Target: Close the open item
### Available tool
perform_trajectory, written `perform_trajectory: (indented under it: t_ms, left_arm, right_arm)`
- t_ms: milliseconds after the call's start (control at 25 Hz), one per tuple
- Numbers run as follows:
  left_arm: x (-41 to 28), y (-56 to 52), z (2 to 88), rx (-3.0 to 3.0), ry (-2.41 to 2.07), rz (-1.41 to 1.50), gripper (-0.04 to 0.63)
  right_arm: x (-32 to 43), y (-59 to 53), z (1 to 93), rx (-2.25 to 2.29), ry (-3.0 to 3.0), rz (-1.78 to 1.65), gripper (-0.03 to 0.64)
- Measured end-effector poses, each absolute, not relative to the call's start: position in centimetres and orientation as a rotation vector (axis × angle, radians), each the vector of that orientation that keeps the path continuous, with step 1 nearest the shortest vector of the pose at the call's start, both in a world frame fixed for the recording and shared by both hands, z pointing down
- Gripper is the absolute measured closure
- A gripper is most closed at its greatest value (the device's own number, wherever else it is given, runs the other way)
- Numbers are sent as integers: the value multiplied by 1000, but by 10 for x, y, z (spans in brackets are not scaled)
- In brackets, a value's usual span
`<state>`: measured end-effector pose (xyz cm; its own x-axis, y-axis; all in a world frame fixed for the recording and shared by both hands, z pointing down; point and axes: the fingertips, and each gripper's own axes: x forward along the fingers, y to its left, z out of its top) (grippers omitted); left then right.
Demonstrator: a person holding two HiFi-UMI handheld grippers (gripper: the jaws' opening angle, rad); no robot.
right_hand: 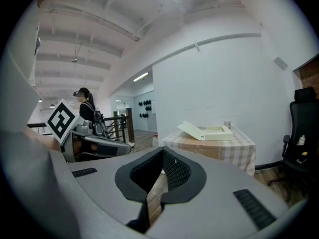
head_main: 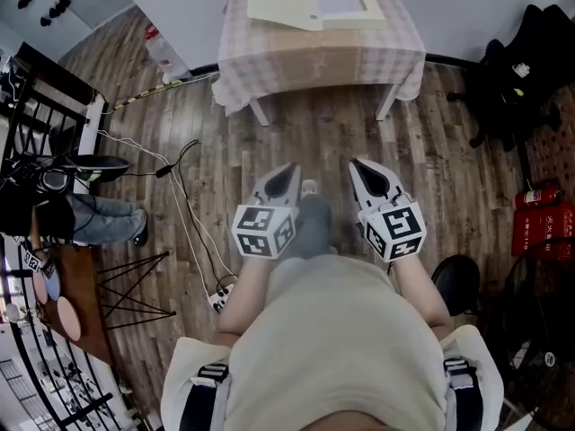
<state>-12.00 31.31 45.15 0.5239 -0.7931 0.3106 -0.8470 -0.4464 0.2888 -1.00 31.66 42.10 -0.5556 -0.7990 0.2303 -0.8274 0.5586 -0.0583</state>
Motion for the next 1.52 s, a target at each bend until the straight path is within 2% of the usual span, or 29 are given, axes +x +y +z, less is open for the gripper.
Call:
perform_trajectory:
  t_ms: [640, 1520]
  left_arm:
    - [-118, 187, 460, 2360, -1314, 205, 592]
    - [-163, 2, 469, 2375, -1262, 242, 592]
  right_arm:
    - [-6, 190, 425, 1391, -2578, 222, 617]
    - [-49, 10, 418, 1432, -2528, 194, 617]
